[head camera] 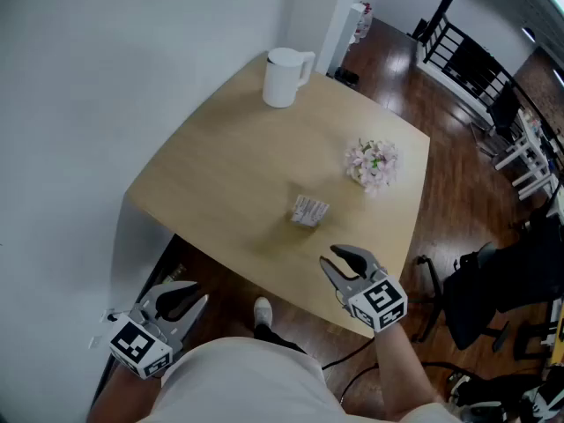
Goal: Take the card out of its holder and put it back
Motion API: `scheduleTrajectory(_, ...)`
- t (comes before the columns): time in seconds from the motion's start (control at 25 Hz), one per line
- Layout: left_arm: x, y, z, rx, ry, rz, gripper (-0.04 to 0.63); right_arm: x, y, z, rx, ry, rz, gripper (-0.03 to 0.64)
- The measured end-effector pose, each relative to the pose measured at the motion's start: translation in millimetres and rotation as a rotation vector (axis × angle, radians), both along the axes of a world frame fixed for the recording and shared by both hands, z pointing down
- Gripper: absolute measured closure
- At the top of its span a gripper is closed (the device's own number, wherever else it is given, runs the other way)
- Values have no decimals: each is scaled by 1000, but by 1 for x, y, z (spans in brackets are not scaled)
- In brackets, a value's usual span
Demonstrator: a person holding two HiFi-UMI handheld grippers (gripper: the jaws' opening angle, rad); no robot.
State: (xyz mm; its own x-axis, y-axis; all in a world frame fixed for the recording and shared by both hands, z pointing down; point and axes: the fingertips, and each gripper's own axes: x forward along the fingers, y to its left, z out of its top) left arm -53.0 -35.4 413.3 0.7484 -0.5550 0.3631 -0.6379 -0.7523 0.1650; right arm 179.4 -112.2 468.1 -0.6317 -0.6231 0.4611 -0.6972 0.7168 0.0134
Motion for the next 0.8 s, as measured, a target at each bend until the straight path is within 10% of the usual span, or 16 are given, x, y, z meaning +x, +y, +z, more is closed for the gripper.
scheduleTrajectory(0.8,34,-65,4,-47,-63,-201,523,38,-164,125,-171,43,-198,477)
